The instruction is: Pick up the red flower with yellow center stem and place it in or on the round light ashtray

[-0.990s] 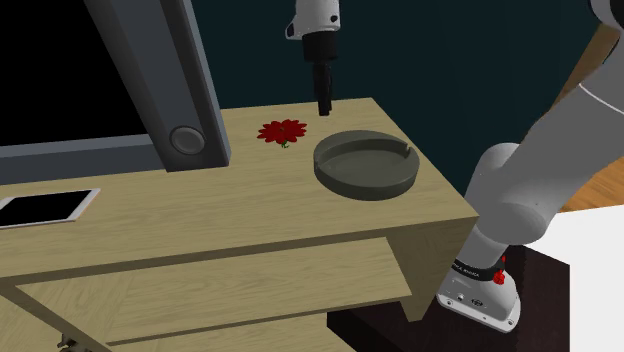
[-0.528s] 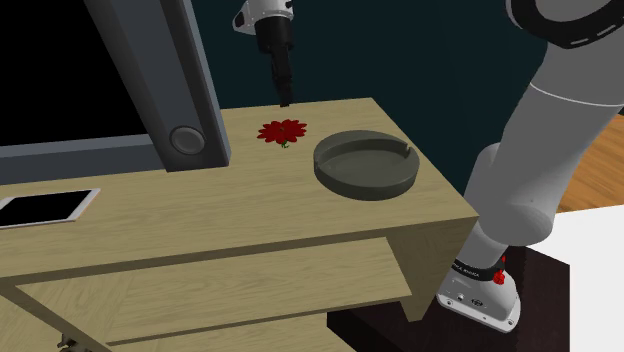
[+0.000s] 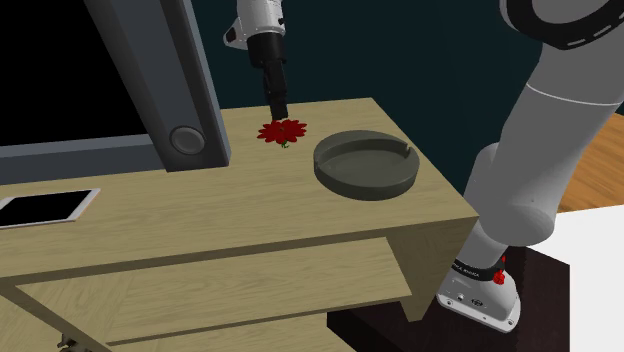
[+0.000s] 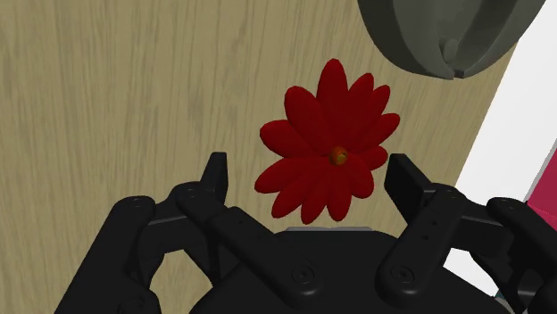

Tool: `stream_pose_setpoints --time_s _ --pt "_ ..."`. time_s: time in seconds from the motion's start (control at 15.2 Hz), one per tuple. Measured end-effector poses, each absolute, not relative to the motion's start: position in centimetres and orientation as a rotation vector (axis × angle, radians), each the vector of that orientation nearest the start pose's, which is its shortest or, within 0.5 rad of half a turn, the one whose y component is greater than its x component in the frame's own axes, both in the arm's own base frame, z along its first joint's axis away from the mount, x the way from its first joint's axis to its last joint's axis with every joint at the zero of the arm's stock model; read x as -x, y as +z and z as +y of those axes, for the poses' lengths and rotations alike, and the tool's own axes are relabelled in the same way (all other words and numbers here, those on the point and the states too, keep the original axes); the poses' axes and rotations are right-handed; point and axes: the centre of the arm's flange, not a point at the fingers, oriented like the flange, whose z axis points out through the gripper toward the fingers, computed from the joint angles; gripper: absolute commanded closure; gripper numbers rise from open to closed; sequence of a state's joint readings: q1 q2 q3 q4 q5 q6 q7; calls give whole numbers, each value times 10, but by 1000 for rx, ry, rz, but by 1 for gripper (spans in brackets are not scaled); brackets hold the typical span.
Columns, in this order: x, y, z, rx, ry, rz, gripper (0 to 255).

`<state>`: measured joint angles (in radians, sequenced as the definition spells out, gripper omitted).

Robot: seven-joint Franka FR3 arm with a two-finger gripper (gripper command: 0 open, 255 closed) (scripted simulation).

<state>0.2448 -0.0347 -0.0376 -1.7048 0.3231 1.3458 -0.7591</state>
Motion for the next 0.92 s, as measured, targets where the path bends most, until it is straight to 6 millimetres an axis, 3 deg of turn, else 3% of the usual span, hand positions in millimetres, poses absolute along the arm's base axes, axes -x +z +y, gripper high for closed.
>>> stream_pose_setpoints --time_s 0.46,0.53,0.92 --pt "-489 565 145 2399 306 -1291 0" --pt "-489 565 145 2399 306 -1291 255" --pt "-488 574 147 2396 278 -1296 255"
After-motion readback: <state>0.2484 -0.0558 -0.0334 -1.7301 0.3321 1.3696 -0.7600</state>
